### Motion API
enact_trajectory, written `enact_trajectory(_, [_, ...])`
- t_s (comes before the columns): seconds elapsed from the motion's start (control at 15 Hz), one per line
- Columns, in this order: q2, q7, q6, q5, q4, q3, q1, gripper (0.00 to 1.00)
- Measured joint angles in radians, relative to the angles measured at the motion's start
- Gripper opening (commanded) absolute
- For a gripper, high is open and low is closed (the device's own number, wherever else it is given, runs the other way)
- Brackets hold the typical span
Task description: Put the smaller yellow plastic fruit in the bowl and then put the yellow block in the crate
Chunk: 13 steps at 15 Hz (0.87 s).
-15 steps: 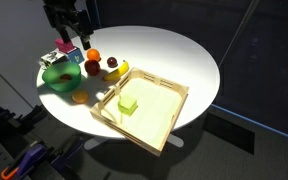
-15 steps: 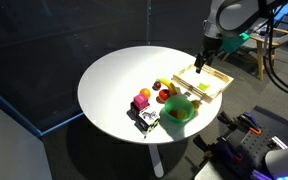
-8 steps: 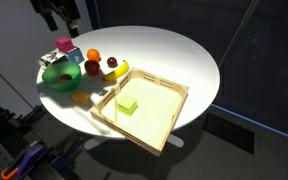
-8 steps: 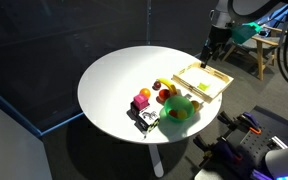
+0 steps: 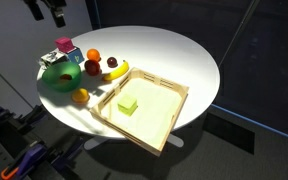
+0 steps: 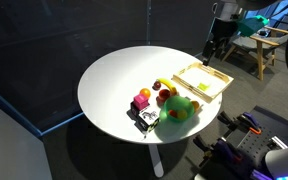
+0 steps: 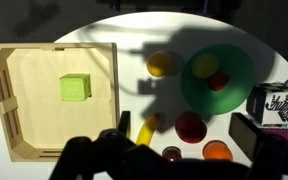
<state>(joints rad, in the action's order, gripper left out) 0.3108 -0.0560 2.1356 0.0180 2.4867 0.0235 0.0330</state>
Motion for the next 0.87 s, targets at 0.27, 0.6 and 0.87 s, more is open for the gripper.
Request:
enact_trajectory(0.27, [0.005, 0.000, -0.017, -0.009, 0.000, -0.003, -0.008, 1.00])
enact_trajectory(0.6, [0.005, 0.000, -0.017, -0.009, 0.000, -0.003, -0.008, 1.00])
enact_trajectory(0.87, [0.005, 0.000, -0.017, -0.009, 0.000, -0.003, -0.008, 1.00])
